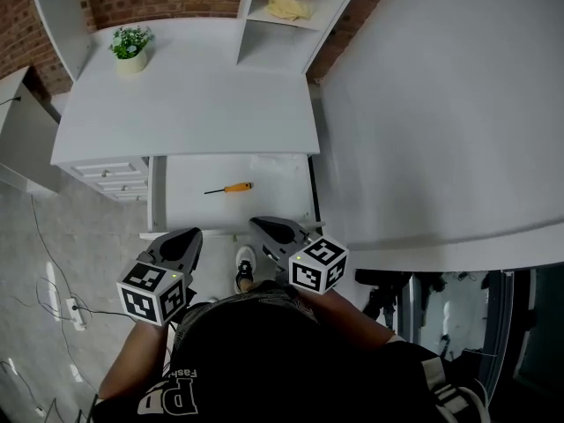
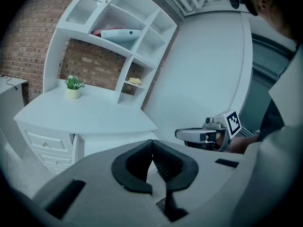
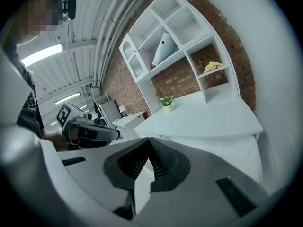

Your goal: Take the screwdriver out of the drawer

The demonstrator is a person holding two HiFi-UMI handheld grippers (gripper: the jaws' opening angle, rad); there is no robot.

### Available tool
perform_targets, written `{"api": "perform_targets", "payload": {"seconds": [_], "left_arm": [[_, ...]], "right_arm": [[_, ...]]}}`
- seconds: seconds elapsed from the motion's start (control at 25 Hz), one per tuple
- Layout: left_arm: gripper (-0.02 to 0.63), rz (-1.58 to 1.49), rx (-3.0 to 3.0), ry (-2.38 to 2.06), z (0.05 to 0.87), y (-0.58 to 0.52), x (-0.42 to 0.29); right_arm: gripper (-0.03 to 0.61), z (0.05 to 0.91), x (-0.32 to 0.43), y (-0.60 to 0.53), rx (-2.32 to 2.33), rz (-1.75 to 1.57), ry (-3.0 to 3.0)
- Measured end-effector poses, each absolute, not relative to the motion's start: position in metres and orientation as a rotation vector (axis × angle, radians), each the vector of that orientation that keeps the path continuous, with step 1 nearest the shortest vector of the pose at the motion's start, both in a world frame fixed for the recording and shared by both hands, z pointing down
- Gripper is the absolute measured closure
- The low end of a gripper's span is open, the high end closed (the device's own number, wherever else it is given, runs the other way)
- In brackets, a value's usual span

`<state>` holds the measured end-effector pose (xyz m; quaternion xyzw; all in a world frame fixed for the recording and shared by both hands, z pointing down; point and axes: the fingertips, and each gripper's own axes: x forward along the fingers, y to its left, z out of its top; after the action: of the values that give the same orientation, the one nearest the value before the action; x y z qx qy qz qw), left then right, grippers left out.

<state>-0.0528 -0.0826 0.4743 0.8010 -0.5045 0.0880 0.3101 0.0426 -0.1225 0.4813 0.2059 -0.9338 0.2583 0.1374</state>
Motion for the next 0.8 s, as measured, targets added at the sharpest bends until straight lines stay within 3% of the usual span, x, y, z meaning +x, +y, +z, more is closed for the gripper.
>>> {"api": "perform_targets", "payload": {"seconds": [0.8], "left_arm": [[0.598, 0.27, 1.908, -1.522, 0.503, -0.177, -0.054]], "right_arm": [[0.572, 0.513, 0.038, -0.228, 0.324, 0.718, -2.681]]}}
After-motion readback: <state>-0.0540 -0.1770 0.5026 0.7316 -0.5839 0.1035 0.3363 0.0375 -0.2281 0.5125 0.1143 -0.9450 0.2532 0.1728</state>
